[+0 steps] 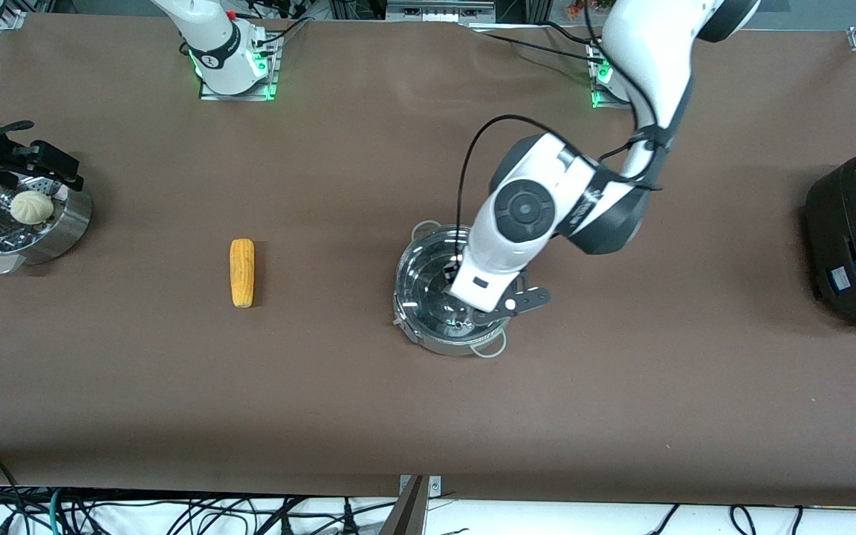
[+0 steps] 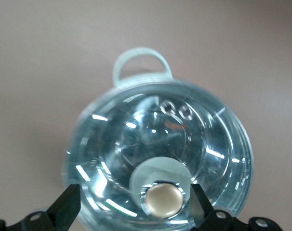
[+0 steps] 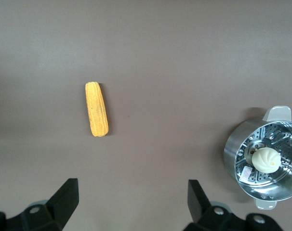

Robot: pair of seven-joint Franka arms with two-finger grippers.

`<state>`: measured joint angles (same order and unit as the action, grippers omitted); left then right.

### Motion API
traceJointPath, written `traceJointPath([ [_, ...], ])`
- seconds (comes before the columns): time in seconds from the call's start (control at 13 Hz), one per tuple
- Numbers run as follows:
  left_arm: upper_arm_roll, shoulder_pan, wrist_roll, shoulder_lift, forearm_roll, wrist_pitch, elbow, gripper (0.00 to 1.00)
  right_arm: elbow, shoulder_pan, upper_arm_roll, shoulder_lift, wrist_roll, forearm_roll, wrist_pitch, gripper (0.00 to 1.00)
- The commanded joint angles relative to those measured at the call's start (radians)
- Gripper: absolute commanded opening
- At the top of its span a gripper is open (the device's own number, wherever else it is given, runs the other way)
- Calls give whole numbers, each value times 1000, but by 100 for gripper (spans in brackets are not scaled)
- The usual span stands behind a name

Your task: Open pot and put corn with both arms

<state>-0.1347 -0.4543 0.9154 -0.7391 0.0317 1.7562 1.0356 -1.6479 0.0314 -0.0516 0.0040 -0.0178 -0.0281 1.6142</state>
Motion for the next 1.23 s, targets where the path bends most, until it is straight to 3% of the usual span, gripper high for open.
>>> traceJointPath([
  [0.0, 1, 64, -23, 140, -24, -90, 81, 100, -7, -19, 18, -16, -7, -4, -10, 100],
  [0.38, -14, 277, -350, 352, -26, -296, 191, 100, -6, -19, 18, -15, -10, -6, -10, 100],
  [0.77, -16, 504, -676, 653, -51, -221, 551, 100, -7, -19, 18, -15, -11, -4, -10, 100],
  [0.92, -16, 554, -730, 696, -55, -192, 613, 100, -7, -19, 18, -16, -11, -4, -10, 100],
  [1.15, -14, 562, -731, 696, -71, -192, 615, 100, -7, -19, 18, -15, -11, -4, -10, 100],
])
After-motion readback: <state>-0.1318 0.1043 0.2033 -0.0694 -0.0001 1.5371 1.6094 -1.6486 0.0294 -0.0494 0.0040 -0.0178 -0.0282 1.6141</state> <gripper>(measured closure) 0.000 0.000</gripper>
